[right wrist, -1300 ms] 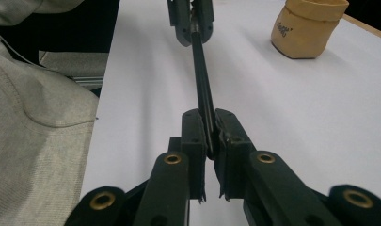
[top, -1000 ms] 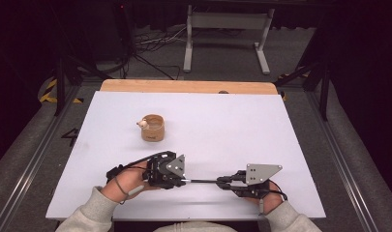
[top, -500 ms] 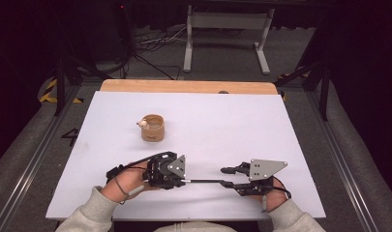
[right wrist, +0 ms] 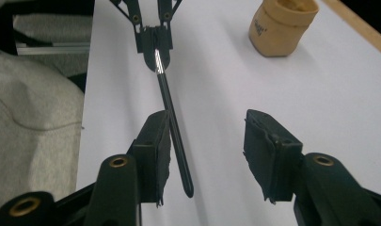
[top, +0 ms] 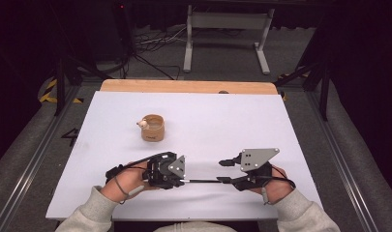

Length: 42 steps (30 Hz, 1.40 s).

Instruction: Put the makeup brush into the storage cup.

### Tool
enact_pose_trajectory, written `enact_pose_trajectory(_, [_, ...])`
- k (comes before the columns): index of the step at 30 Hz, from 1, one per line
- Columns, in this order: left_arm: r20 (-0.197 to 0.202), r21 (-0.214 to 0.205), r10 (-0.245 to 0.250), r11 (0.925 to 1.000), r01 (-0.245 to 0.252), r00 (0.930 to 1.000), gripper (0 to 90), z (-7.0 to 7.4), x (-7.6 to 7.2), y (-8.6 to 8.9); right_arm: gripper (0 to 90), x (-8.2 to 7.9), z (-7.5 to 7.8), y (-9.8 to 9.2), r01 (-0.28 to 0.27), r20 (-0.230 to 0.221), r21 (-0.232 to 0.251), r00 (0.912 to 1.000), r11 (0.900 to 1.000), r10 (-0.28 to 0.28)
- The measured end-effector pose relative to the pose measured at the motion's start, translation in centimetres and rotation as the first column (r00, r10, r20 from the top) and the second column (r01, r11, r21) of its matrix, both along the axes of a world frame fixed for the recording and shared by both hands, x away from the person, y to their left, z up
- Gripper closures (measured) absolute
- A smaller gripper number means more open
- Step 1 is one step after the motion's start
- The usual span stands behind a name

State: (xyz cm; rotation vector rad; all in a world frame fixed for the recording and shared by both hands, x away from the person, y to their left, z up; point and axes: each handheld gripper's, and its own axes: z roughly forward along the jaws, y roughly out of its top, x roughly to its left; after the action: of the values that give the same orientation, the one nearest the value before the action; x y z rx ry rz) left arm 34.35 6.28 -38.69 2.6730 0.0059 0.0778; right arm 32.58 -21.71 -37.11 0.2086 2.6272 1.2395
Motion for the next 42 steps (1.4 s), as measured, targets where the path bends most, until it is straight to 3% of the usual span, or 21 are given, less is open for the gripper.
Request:
enact_pose_trajectory(6, [0.004, 0.003, 0.001, 1.0, -0.001, 1.0, 83.9, 0.1, 0.1, 0.1, 51.2, 0.6, 0.1, 1.4, -0.013, -0.05, -0.121, 0.9987, 0.9926, 0.007])
enact_pose_trajectory(10, [0.007, 0.01, 0.002, 1.0, -0.002, 1.0, 84.1, 0.1, 0.0, 0.0, 50.4, 0.8, -0.2, 2.5, -0.029, -0.093, -0.209, 0.9956, 0.9775, 0.009])
enact_pose_trajectory(11, [0.007, 0.01, 0.002, 1.0, -0.002, 1.0, 84.1, 0.1, 0.0, 0.0, 50.4, 0.8, -0.2, 2.5, -0.029, -0.093, -0.209, 0.9956, 0.9775, 0.009])
enact_pose_trajectory(12, [0.006, 0.009, 0.001, 1.0, -0.001, 1.0, 84.1, 0.1, 0.1, 0.0, 52.3, 0.9, -0.2, 3.0, -0.043, -0.096, -0.25, 0.9952, 0.9673, 0.02])
enact_pose_trajectory(13, [0.006, 0.009, 0.001, 1.0, -0.001, 1.0, 84.1, 0.1, 0.1, 0.0, 52.3, 0.9, -0.2, 3.0, -0.043, -0.096, -0.25, 0.9952, 0.9673, 0.02])
enact_pose_trajectory(17, [0.005, 0.004, 0.001, 1.0, -0.001, 1.0, 84.1, 0.1, 0.0, 0.0, 55.1, 1.1, -0.3, 3.9, -0.071, -0.104, -0.32, 0.9938, 0.9449, 0.039])
enact_pose_trajectory(20, [0.011, 0.006, -0.007, 1.0, 0.006, 0.9999, 84.1, 0.2, -0.1, 0.0, 55.7, 1.3, -0.6, 4.4, -0.085, -0.111, -0.351, 0.9927, 0.9325, 0.048])
enact_pose_trajectory(21, [0.011, 0.006, -0.007, 1.0, 0.006, 0.9999, 84.1, 0.2, -0.1, 0.0, 55.7, 1.3, -0.6, 4.4, -0.085, -0.111, -0.351, 0.9927, 0.9325, 0.048])
enact_pose_trajectory(32, [0.011, 0.01, -0.007, 0.9999, 0.007, 0.9999, 84.1, 0.1, -0.1, -0.1, 59.2, 1.7, -1.9, 5.6, -0.116, -0.153, -0.455, 0.9869, 0.8831, 0.051])
enact_pose_trajectory(36, [0.014, 0.014, -0.006, 0.9999, 0.006, 0.9999, 84.1, 0.1, -0.1, -0.1, 61.6, 1.8, -2.1, 6.0, -0.128, -0.161, -0.469, 0.9852, 0.8739, 0.058])
enact_pose_trajectory(42, [0.017, 0.021, -0.007, 0.9998, 0.007, 0.9998, 84.1, 0.1, -0.2, -0.1, 67.5, 1.7, -2.4, 6.7, -0.14, -0.172, -0.506, 0.9833, 0.8511, 0.059])
